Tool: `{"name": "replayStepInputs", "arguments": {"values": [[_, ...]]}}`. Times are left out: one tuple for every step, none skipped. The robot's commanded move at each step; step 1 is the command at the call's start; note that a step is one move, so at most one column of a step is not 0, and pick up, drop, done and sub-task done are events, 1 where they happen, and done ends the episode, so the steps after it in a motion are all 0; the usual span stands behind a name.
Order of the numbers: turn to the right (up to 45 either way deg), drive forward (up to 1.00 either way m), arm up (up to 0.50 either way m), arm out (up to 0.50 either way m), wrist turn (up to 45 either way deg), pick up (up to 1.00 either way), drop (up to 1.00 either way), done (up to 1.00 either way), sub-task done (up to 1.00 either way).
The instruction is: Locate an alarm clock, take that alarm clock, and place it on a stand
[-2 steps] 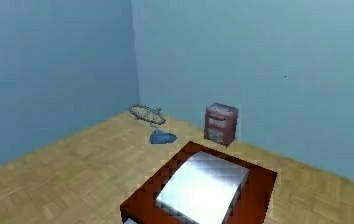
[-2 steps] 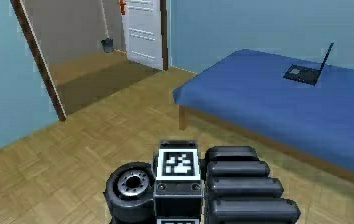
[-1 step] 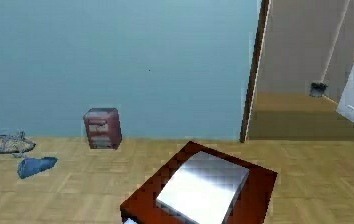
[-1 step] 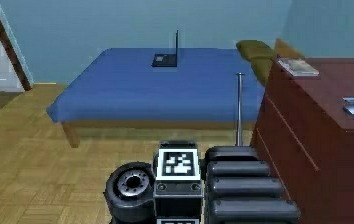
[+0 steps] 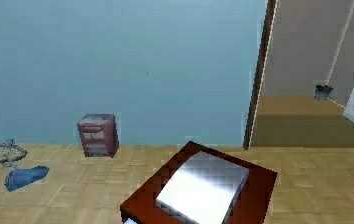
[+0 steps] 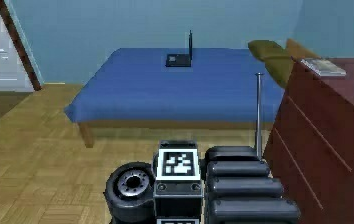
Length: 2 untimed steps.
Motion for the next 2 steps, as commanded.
{"name": "replayStepInputs", "arguments": {"values": [[-45.0,0.00,0.00,0.00,0.0,0.00,0.00,0.00,0.00],[-42.0,0.00,0.00,0.00,0.0,0.00,0.00,0.00,0.00]]}}
